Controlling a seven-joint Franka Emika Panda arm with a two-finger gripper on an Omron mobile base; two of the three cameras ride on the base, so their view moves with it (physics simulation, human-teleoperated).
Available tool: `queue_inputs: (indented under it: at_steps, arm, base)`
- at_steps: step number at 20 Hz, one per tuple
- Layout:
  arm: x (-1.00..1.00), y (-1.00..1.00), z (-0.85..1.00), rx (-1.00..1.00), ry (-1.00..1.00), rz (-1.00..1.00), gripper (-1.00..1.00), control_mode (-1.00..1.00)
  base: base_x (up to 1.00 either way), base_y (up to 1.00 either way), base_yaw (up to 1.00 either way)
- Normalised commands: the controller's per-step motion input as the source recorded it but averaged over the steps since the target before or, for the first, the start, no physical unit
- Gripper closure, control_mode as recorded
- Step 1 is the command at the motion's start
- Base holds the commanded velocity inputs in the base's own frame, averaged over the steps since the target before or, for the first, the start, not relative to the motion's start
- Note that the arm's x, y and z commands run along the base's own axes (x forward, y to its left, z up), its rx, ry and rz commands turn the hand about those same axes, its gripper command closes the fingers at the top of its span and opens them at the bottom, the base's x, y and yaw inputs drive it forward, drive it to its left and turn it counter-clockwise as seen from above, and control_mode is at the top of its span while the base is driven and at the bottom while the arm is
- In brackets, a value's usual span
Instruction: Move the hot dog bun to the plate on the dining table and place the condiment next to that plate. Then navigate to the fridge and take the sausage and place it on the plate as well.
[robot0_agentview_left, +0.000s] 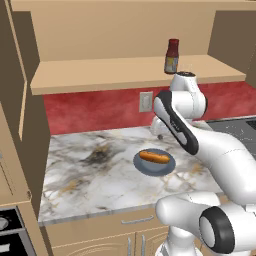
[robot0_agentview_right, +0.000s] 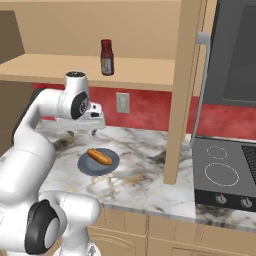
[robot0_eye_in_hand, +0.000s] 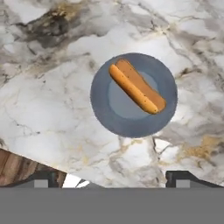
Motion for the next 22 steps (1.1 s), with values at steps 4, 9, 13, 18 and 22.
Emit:
queue_inputs:
  at_steps: [4,9,13,18,22]
  arm:
    - [-0.10,0.02,-0.77,-0.10,0.09,0.55,-1.00,-1.00]
    - [-0.07,-0.04,-0.43,-0.10,0.00,0.34,-1.00,-1.00]
    - [0.10,0.00,-0.35,0.00,0.00,0.19,-1.00,-1.00]
    - [0.42,-0.06,-0.41,0.00,0.00,0.14,-1.00,-1.00]
    - [0.50,-0.10,-0.25,0.00,0.00,0.08,-1.00,-1.00]
  base:
    - [0.00,0.00,0.00]
    - [0.00,0.00,0.00]
    - [0.00,0.00,0.00]
    - [0.00,0.00,0.00]
    - [0.00,0.00,0.00]
